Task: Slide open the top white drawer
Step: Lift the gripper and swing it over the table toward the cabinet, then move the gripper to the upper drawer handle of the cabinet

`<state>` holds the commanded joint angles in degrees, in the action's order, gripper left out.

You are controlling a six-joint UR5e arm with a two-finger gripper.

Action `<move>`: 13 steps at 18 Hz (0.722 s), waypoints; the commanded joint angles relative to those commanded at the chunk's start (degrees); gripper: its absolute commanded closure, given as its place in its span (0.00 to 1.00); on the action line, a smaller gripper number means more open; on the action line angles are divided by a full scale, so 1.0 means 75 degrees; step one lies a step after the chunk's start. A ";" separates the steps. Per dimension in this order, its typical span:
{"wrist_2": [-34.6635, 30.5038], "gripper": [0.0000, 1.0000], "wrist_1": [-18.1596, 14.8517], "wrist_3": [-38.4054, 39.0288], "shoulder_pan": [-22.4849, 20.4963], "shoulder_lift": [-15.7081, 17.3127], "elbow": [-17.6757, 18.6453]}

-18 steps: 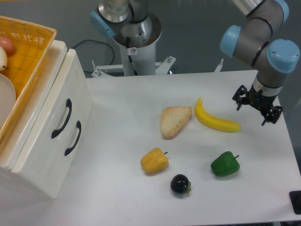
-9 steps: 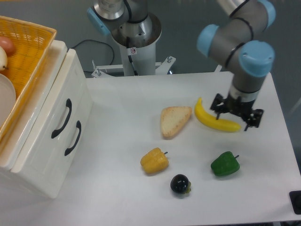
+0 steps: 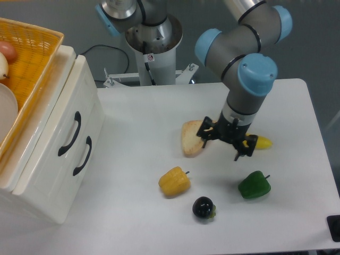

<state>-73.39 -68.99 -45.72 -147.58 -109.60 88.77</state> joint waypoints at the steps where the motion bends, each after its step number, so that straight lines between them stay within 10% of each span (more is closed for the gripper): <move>1: -0.0012 0.00 -0.0035 0.0223 0.0129 0.0035 0.0000; 13: 0.0386 0.00 -0.1301 0.1361 0.0962 0.0469 0.0000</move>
<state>-70.50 -78.75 -35.51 -140.37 -106.09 88.77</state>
